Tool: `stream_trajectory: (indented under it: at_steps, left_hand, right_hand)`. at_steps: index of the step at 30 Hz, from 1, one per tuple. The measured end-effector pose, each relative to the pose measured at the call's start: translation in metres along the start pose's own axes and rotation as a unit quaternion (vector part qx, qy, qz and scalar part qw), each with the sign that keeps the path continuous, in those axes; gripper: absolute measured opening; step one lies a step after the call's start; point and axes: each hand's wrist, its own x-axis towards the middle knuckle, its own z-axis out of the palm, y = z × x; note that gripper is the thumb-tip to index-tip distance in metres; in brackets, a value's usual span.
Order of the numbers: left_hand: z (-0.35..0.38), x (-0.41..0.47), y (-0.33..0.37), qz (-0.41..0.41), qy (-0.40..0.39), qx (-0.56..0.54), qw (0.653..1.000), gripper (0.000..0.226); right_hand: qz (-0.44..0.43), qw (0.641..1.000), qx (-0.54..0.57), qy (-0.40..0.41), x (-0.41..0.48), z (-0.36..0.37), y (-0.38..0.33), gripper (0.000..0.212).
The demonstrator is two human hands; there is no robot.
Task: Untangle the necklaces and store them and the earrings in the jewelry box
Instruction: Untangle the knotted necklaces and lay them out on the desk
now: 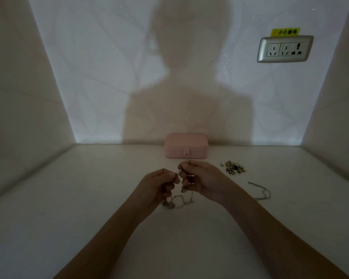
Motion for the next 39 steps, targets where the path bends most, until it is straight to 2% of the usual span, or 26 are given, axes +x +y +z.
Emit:
stream_trajectory:
  at_steps: [5, 10, 14, 16, 22, 28, 39]
  left_hand:
    - [-0.002, 0.002, 0.003, -0.003, 0.021, -0.033, 0.999, 0.019]
    - [-0.009, 0.001, 0.008, -0.023, 0.034, -0.022, 0.999, 0.022]
    - [-0.011, 0.001, 0.008, -0.032, 0.038, 0.003, 0.999, 0.017]
    - [-0.011, 0.0, 0.01, -0.027, 0.032, 0.013, 0.999, 0.018]
    - [-0.014, -0.003, 0.012, -0.011, 0.037, 0.072, 0.997, 0.022]
    - [-0.017, 0.001, 0.008, -0.013, 0.065, 0.119, 0.991, 0.009]
    - [-0.023, -0.003, 0.015, -0.059, 0.028, 0.138, 0.988, 0.018]
  right_hand:
    - [-0.007, 1.0, 0.015, 0.019, 0.002, -0.002, 0.0, 0.019]
    - [-0.032, 0.998, -0.026, 0.05, 0.002, -0.004, 0.0, 0.017]
    - [-0.056, 0.997, 0.029, 0.038, 0.001, -0.007, -0.003, 0.007]
    - [-0.06, 0.997, 0.046, 0.021, 0.0, -0.007, -0.004, 0.009]
    - [-0.054, 0.997, 0.058, -0.009, 0.0, -0.008, -0.004, 0.014]
    - [-0.039, 0.996, 0.084, -0.016, -0.004, -0.009, -0.007, 0.02]
    - [0.02, 0.994, 0.101, -0.032, -0.004, -0.012, -0.009, 0.014]
